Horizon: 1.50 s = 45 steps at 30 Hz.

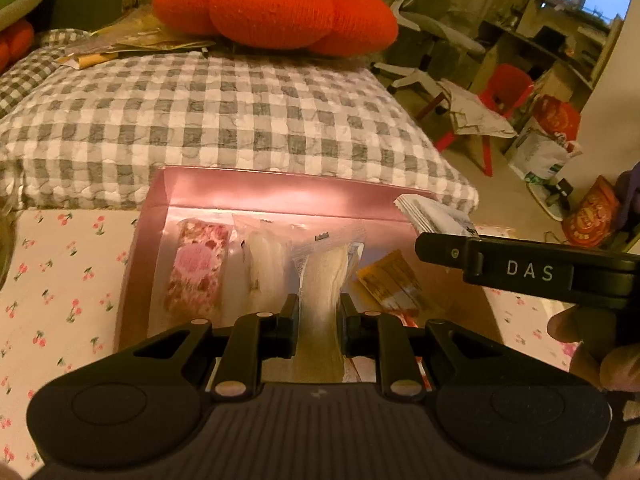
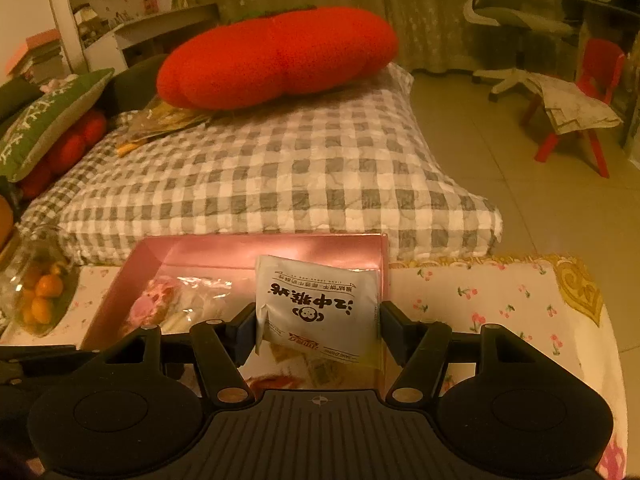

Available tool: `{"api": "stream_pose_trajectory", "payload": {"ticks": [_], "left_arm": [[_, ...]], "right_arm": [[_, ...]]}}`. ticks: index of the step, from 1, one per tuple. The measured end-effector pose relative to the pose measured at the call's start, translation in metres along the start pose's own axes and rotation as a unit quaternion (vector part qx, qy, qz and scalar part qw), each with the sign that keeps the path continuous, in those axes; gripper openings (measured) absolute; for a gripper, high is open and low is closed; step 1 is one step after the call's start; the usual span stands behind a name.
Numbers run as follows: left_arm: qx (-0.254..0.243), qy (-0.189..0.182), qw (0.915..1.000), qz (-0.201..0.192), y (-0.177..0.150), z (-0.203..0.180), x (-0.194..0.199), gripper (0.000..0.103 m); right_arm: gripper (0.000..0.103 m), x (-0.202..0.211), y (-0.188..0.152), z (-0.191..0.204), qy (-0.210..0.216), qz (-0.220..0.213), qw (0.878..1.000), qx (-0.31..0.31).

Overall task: Organize snacks
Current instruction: 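Lift the clear bag and white packet and carry both over the silver box, then open both grippers to drop the clear bag and white packet into the box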

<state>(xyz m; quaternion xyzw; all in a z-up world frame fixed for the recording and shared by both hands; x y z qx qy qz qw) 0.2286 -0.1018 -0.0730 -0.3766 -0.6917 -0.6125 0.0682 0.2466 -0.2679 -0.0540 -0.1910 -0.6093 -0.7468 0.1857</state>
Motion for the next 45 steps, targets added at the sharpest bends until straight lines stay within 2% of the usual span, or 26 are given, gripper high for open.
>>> {"api": "stream_pose_trajectory", "payload": {"ticks": [10, 15, 18, 21, 24, 27, 29, 45], "left_arm": [[-0.018, 0.021, 0.9996, 0.009, 0.000, -0.003, -0.025, 0.018], [-0.026, 0.022, 0.9994, 0.005, -0.001, 0.002, -0.028, 0.020], [-0.032, 0.021, 0.9993, 0.006, 0.000, 0.001, -0.027, 0.028], [-0.040, 0.020, 0.9990, 0.003, 0.001, -0.001, -0.025, 0.037], [-0.048, 0.018, 0.9987, -0.003, 0.002, -0.007, -0.024, 0.051], [-0.057, 0.016, 0.9982, -0.010, 0.002, -0.011, -0.016, 0.058], [-0.062, 0.018, 0.9978, -0.012, 0.003, -0.012, -0.012, 0.066], [-0.067, 0.017, 0.9973, -0.024, 0.000, -0.018, 0.034, 0.084]], "right_arm": [[0.065, -0.022, -0.002, 0.006, -0.002, 0.000, 1.000, 0.025], [0.069, -0.025, -0.002, 0.007, 0.002, -0.001, 0.999, 0.035], [0.076, -0.026, -0.002, 0.011, 0.009, 0.004, 0.999, 0.041], [0.077, -0.023, 0.000, 0.011, 0.007, 0.002, 0.999, 0.039], [0.084, -0.019, 0.003, 0.009, 0.001, -0.002, 0.999, 0.033], [0.085, -0.011, 0.007, 0.008, 0.001, -0.004, 1.000, 0.028], [0.086, -0.006, 0.009, 0.007, -0.003, -0.006, 1.000, 0.028], [0.092, 0.053, 0.011, 0.012, -0.009, -0.014, 0.999, 0.028]]}}
Point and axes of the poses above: each gripper's, at about its wrist camera, not at the fingertips, and x roughly against the way its jaws point, z to its left, y to its top, the point moved 4 cm from there along -x, roughly the way its jaws point, and after that the axes turned 14 degrees about -z, right-handed, at the moved point
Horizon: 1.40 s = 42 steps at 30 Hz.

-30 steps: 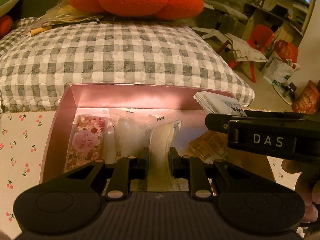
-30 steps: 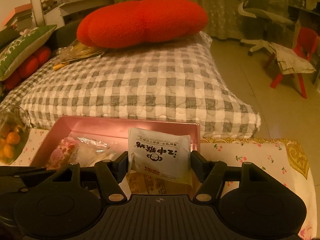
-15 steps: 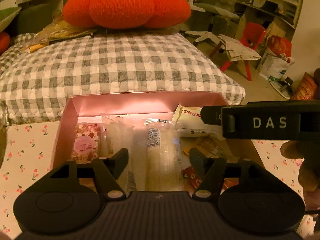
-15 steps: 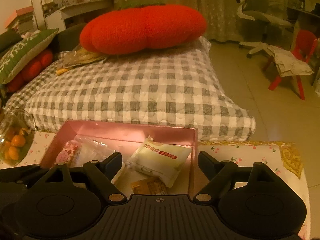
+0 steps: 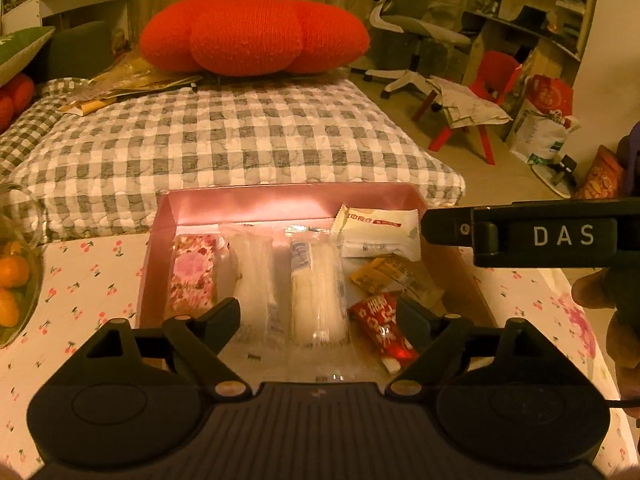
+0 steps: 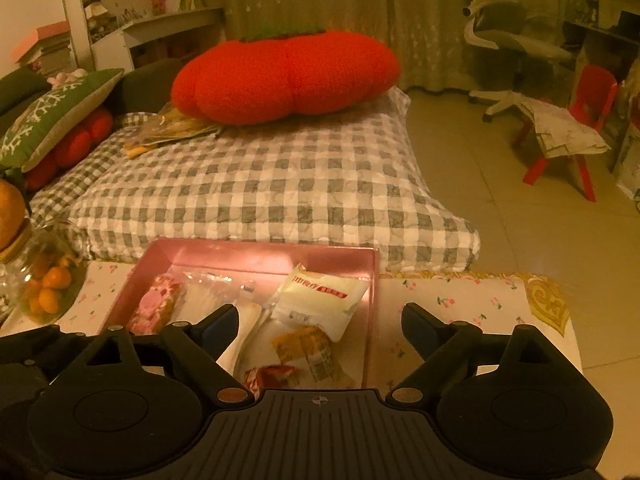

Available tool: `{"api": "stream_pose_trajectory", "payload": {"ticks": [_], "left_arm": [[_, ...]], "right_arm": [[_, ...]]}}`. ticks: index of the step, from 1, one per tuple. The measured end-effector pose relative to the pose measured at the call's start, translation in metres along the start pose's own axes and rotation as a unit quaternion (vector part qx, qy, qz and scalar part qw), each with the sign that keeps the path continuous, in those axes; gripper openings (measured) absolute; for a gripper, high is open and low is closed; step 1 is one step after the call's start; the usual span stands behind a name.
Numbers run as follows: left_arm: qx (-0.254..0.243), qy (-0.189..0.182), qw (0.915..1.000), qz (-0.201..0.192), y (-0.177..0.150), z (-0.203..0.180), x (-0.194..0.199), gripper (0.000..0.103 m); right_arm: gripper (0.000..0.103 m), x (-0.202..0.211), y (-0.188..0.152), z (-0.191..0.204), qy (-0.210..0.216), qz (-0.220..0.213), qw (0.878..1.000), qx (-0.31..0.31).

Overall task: Organize snacks
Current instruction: 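Open both grippers to drop the clear bag and white packet into the box, then move both tools back toward the remaining snack pile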

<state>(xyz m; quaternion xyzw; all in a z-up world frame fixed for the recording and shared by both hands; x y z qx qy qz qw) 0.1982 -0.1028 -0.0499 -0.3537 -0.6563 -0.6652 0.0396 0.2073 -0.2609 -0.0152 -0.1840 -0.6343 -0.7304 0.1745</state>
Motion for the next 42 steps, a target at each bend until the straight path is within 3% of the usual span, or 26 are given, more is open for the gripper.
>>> {"api": "stream_pose_trajectory", "payload": {"ticks": [8, 20, 30, 42], "left_arm": [[-0.004, 0.004, 1.0000, -0.002, -0.013, 0.003, 0.032, 0.097], [-0.040, 0.001, 0.9992, -0.004, -0.043, 0.007, 0.077, 0.100], [-0.052, 0.003, 0.9987, -0.001, -0.063, 0.016, 0.105, 0.102], [-0.078, 0.032, 0.9964, 0.006, -0.088, 0.038, 0.130, 0.102]], "right_arm": [[0.093, 0.034, -0.015, 0.011, 0.008, 0.005, 1.000, 0.007], [0.097, 0.080, -0.051, 0.023, 0.009, 0.012, 1.000, 0.004], [0.098, 0.106, -0.081, 0.040, -0.011, 0.020, 0.999, 0.036], [0.100, 0.121, -0.118, 0.077, 0.017, 0.009, 0.996, 0.083]]}}
Point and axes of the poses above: each gripper's, at about its wrist camera, not at the fingertips, and x roughly against the way its jaws point, z to its left, y to its top, the point moved 4 cm from there along -x, roughly the way its jaws point, and after that the axes turned 14 degrees about -z, right-handed, at the moved point
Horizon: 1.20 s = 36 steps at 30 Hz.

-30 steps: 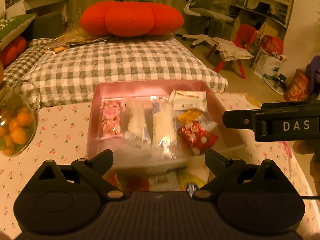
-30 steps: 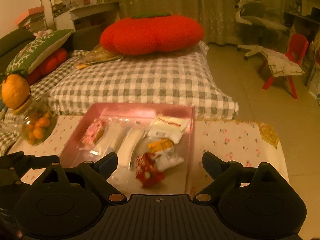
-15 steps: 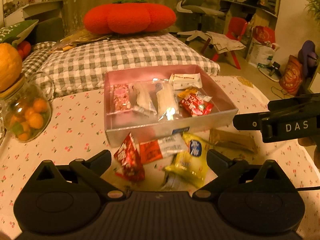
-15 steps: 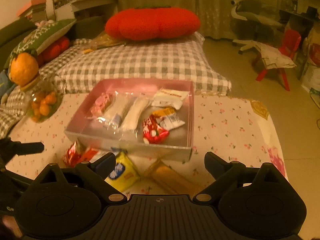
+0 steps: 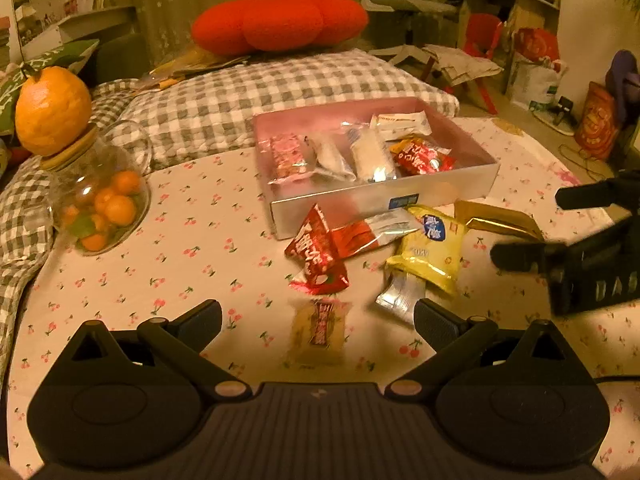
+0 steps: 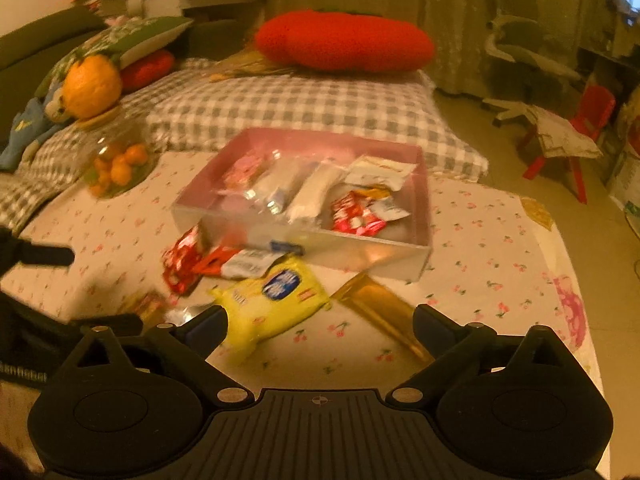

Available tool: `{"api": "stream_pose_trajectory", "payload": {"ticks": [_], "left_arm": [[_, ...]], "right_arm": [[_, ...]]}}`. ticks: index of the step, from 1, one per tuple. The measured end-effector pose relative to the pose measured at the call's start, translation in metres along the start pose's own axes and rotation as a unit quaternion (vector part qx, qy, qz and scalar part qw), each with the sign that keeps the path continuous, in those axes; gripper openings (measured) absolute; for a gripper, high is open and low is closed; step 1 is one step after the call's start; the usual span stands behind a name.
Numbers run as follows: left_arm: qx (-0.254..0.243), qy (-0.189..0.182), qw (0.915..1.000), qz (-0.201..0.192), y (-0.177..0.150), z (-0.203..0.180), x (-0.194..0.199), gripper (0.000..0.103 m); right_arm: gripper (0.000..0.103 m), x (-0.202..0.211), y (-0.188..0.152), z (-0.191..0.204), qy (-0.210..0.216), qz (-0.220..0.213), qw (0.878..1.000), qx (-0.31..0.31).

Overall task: Organize snacks
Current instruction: 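Move both tools back toward the remaining snack pile, then grasp the square cake packet with the left gripper while the right grasps the silver foil packet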

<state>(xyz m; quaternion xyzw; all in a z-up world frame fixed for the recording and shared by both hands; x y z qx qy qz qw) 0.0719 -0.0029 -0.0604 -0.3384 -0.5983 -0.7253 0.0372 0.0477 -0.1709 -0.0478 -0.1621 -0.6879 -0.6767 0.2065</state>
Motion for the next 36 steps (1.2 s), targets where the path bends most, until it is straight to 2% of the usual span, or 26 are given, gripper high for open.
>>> {"api": "stream_pose_trajectory", "payload": {"ticks": [5, 12, 21, 24, 29, 31, 33, 34, 36], "left_arm": [[0.028, -0.010, 0.9995, -0.011, -0.011, 0.016, 0.007, 0.102], [0.012, -0.015, 0.9996, -0.019, -0.029, 0.033, -0.001, 0.102], [0.038, -0.039, 0.9984, -0.017, -0.039, 0.036, -0.019, 0.100], [0.042, -0.050, 0.9978, -0.013, -0.040, 0.030, -0.026, 0.091], [0.043, -0.051, 0.9978, -0.003, -0.041, 0.025, -0.036, 0.066], [0.042, -0.044, 0.9981, -0.005, -0.041, 0.026, -0.037, 0.060], [0.050, -0.046, 0.9977, -0.007, -0.040, 0.029, -0.035, 0.046], [0.055, -0.047, 0.9973, -0.007, -0.039, 0.030, -0.035, 0.035], [0.063, -0.040, 0.9972, -0.003, -0.038, 0.035, -0.034, 0.033]], "right_arm": [[0.100, 0.004, -0.017, 0.020, 0.032, 0.002, 0.999, 0.041], [0.100, 0.005, -0.036, 0.036, 0.069, 0.000, 0.996, 0.051], [0.100, -0.006, -0.038, 0.027, 0.057, 0.005, 0.998, 0.027], [0.100, -0.010, -0.040, 0.026, 0.053, 0.010, 0.998, 0.026], [0.100, -0.015, -0.041, 0.027, 0.058, 0.019, 0.998, 0.018], [0.100, -0.017, -0.040, 0.028, 0.061, 0.021, 0.998, 0.012], [0.100, -0.018, -0.038, 0.030, 0.065, 0.026, 0.998, 0.000], [0.100, -0.020, -0.037, 0.030, 0.068, 0.031, 0.997, -0.006], [0.100, -0.022, -0.035, 0.033, 0.081, 0.048, 0.995, -0.025]]}}
Point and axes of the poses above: each gripper's, at about its wrist camera, not at the fingertips, and x roughly against the way its jaws point, z to its left, y to its top, the point moved 4 cm from there along -x, roughly the way its jaws point, and after that the axes turned 14 degrees about -z, right-handed, at the moved point
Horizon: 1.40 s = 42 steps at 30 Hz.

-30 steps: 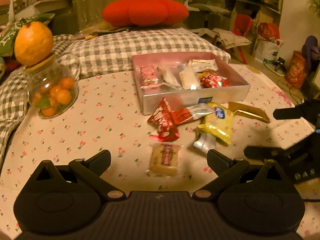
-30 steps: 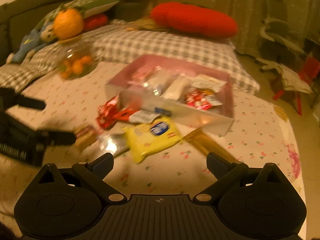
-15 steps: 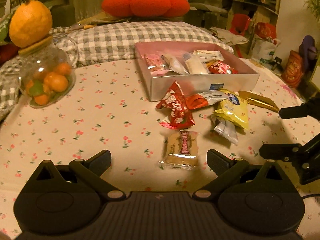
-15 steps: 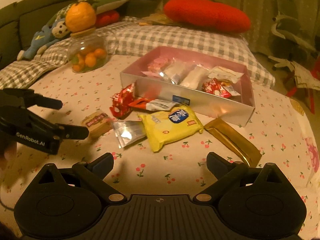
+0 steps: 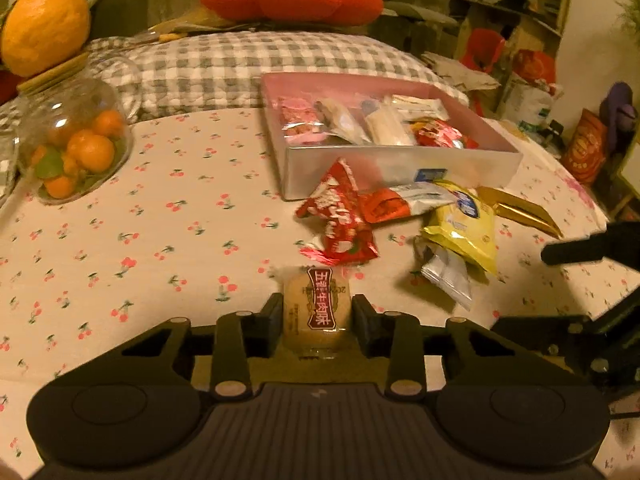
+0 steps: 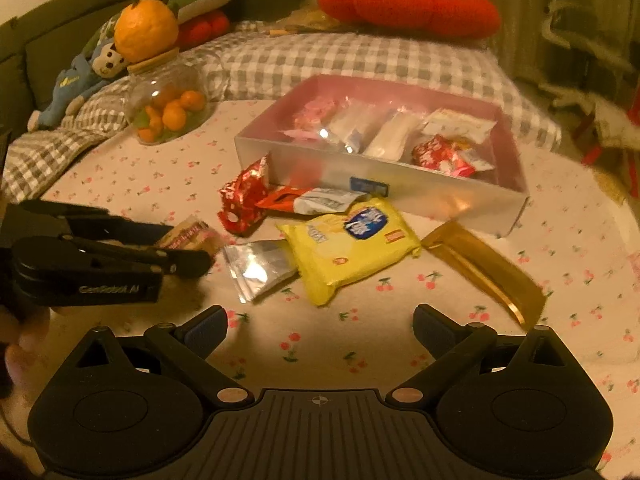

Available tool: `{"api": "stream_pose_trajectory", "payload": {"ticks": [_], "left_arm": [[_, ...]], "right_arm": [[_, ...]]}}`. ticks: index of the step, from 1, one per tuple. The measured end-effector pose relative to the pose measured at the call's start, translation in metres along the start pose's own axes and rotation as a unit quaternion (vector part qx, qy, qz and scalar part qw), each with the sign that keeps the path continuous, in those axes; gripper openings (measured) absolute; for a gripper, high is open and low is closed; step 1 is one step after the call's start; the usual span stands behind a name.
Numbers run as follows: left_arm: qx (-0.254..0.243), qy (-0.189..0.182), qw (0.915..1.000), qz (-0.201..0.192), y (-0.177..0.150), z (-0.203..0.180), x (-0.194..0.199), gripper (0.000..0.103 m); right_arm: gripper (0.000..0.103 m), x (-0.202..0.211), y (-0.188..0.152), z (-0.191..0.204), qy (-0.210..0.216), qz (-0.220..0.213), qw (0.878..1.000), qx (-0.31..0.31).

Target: Organize snacks

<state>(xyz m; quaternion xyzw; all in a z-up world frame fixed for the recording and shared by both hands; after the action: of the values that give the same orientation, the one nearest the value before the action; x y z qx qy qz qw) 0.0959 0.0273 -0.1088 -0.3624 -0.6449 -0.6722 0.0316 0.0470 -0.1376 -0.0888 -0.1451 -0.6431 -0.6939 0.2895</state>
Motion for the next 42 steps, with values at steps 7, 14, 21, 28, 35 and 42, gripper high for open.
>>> {"api": "stream_pose_trajectory", "payload": {"ticks": [7, 14, 21, 28, 35, 42], "left_arm": [[0.006, 0.009, 0.9999, 0.005, -0.003, 0.009, 0.008, 0.032], [0.009, 0.005, 0.9999, 0.010, -0.005, 0.013, 0.013, 0.032], [0.013, 0.013, 0.9997, 0.019, -0.005, 0.011, 0.013, 0.032], [0.013, 0.011, 0.9996, 0.022, -0.005, 0.009, 0.012, 0.032], [0.010, 0.012, 0.9996, 0.023, -0.006, 0.009, 0.014, 0.032], [0.001, 0.006, 0.9998, 0.018, -0.010, 0.004, 0.017, 0.032]], "right_arm": [[0.098, -0.008, 0.007, 0.017, 0.042, 0.031, 0.996, -0.065], [0.093, -0.023, 0.015, 0.009, 0.027, 0.041, 0.987, -0.152], [0.084, -0.037, 0.023, 0.003, -0.016, 0.031, 0.981, -0.188], [0.062, -0.041, 0.020, 0.006, -0.057, 0.029, 0.985, -0.157], [0.045, -0.034, 0.013, 0.010, -0.061, 0.023, 0.992, -0.108], [0.031, -0.022, 0.004, 0.005, -0.034, 0.014, 0.997, -0.069]]}}
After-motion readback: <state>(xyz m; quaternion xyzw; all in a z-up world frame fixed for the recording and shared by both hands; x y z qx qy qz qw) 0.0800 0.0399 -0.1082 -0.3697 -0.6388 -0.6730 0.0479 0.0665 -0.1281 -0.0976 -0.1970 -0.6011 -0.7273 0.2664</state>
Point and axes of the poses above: each gripper's, at about its wrist camera, not at the fingertips, and x roughly against the way its jaws point, z to its left, y to its top, the point moved 4 cm from there along -x, roughly the way its jaws point, and after that the axes turned 14 degrees about -z, right-handed, at the moved point
